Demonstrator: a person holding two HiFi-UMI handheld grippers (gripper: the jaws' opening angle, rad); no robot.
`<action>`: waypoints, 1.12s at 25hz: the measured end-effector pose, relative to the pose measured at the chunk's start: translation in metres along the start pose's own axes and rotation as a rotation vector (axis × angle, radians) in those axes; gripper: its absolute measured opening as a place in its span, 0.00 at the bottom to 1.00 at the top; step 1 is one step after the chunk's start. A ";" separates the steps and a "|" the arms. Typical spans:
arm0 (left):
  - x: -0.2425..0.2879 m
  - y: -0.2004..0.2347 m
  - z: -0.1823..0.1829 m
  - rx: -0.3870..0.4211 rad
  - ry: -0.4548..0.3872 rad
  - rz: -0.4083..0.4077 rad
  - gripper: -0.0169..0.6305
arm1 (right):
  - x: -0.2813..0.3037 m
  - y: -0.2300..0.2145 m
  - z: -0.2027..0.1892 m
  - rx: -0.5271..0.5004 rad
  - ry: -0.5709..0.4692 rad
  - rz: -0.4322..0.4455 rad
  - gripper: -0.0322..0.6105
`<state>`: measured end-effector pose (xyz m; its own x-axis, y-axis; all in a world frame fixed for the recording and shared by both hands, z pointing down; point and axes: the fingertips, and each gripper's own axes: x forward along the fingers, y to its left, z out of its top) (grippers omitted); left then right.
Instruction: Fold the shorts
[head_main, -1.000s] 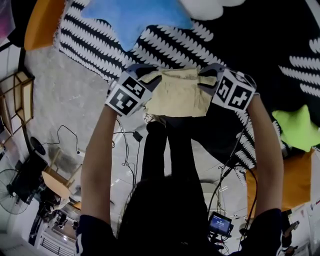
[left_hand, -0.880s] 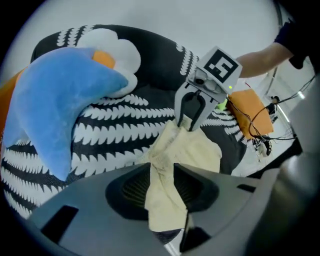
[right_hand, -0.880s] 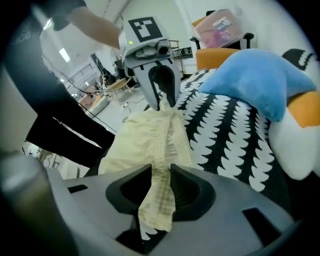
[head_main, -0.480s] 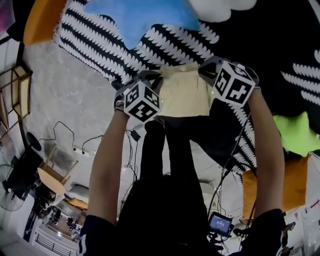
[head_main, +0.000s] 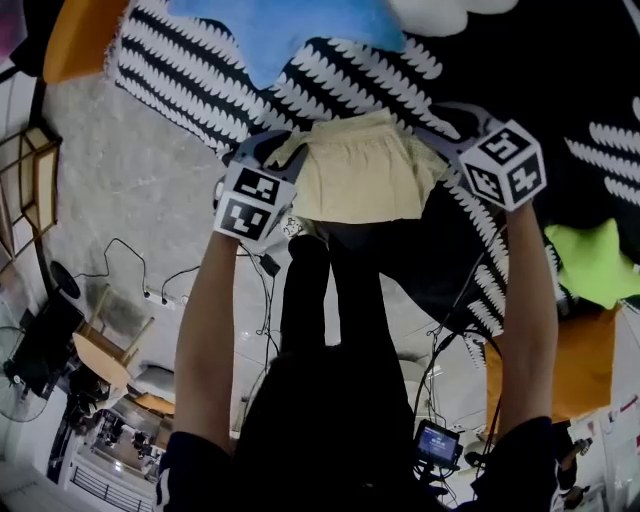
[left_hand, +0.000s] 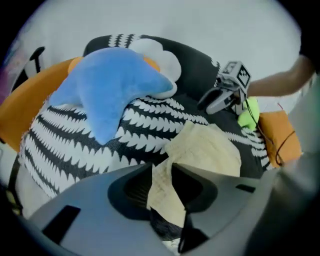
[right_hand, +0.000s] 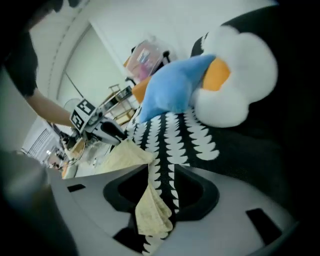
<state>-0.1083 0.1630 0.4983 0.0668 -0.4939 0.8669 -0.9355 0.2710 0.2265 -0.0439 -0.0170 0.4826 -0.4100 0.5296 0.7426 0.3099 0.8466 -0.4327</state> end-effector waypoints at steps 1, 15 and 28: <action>-0.009 0.002 -0.006 -0.064 -0.021 -0.017 0.21 | -0.015 0.002 -0.002 0.027 -0.055 -0.021 0.29; -0.007 -0.060 -0.157 0.027 0.186 -0.136 0.19 | 0.023 0.127 -0.147 0.102 0.098 -0.013 0.18; -0.029 -0.012 -0.191 -0.240 0.246 0.022 0.03 | -0.003 0.096 -0.171 0.199 0.132 -0.111 0.25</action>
<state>-0.0324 0.3319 0.5551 0.1570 -0.2798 0.9472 -0.8314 0.4803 0.2796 0.1337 0.0538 0.5268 -0.3122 0.4326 0.8458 0.0887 0.8997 -0.4274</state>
